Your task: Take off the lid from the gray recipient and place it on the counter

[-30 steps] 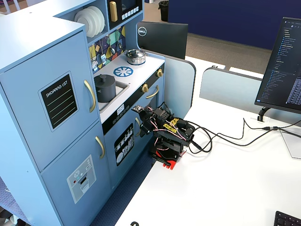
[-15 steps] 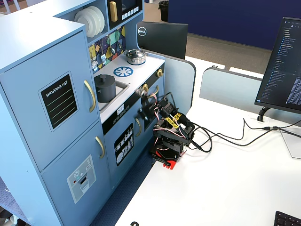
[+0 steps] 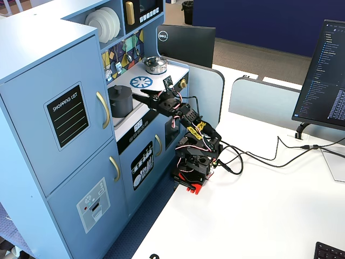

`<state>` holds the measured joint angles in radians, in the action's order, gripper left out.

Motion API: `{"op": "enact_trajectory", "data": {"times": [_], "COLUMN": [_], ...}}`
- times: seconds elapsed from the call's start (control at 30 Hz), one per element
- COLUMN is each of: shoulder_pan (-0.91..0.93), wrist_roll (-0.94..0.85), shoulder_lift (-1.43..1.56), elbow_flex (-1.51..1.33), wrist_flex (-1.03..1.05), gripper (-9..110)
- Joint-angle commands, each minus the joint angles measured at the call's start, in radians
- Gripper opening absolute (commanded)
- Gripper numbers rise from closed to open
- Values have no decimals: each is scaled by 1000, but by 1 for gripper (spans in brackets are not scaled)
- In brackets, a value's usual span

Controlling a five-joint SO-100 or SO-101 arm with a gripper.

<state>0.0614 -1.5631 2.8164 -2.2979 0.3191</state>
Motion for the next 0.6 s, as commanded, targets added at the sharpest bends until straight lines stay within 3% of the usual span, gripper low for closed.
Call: {"op": "enact_trajectory", "data": {"times": [0.0,0.57], "shoulder_pan": [-6,2], "wrist_roll": [-25,-57], "shoulder_lift": [-77,-362], "elbow_flex": [83,213], "wrist_flex": [-117,-183], "gripper": [18,17]}}
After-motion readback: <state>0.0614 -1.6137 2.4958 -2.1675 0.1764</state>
